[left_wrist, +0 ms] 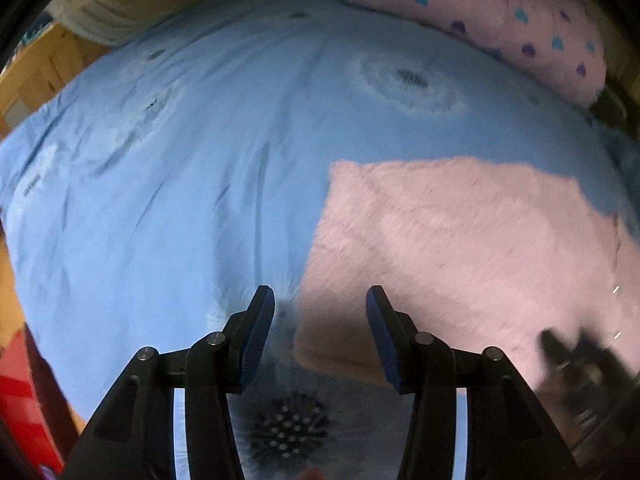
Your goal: Fold small clothes
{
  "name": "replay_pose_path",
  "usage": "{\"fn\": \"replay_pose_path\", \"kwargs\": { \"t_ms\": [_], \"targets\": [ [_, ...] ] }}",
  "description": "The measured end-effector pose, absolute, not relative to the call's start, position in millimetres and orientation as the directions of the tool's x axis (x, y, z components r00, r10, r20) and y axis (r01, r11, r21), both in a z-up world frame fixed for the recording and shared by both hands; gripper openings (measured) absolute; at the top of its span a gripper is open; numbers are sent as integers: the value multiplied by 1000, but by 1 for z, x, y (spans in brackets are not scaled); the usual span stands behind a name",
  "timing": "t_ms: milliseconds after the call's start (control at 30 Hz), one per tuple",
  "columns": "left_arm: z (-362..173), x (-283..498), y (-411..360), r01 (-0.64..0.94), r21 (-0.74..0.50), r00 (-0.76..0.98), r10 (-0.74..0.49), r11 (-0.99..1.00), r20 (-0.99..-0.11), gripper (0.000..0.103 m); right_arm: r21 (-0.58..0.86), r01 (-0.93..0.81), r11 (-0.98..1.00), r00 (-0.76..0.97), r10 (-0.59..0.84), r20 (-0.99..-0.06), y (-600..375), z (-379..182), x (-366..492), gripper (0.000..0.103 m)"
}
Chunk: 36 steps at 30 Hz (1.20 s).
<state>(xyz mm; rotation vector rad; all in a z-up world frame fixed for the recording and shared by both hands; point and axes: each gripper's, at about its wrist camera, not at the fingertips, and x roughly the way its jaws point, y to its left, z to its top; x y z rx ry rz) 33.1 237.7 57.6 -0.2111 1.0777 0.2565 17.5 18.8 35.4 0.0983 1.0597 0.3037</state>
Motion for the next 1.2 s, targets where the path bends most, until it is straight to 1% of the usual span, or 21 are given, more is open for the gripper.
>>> {"fn": "replay_pose_path", "kwargs": {
  "t_ms": [33,67,100,200,267,300,367,567,667,800,967,1067,1200],
  "targets": [
    [59,32,237,-311,-67,467,91,948,-880,29,222,-244,944,444,312,-840,27,37,16,32],
    [59,33,238,-316,-86,486,83,945,-870,29,218,-264,939,439,319,-840,30,38,14,11],
    [60,34,238,-325,-94,503,88,941,-860,29,214,-277,937,437,321,-840,32,40,14,10],
    [70,32,234,-324,-92,549,108,941,-828,29,275,-287,918,427,380,-821,18,49,16,9],
    [76,32,227,-293,-132,576,65,947,-815,29,337,-282,898,424,432,-796,-4,65,20,9],
    [80,29,224,-266,-168,598,26,949,-801,29,352,-274,895,429,442,-788,-9,70,22,8],
    [83,28,218,-228,-204,619,-19,952,-785,29,378,-259,889,453,457,-765,-26,86,26,8],
    [80,34,196,-179,-196,607,-48,964,-793,29,350,-254,902,504,432,-748,-70,114,42,8],
    [74,40,184,-180,-190,585,-50,965,-810,29,323,-242,915,526,403,-749,-96,121,46,8],
    [72,49,167,-195,-204,561,-62,959,-826,29,322,-223,920,526,392,-755,-128,123,49,8],
    [73,58,135,-166,-178,552,-59,970,-831,29,254,-220,942,531,334,-778,-164,118,46,8],
    [74,63,107,-125,-112,546,-26,986,-838,29,254,-210,944,529,328,-782,-184,113,48,8],
    [78,62,71,-52,-37,578,1,998,-816,29,257,-189,948,528,319,-787,-206,107,52,8]
  ]
}}
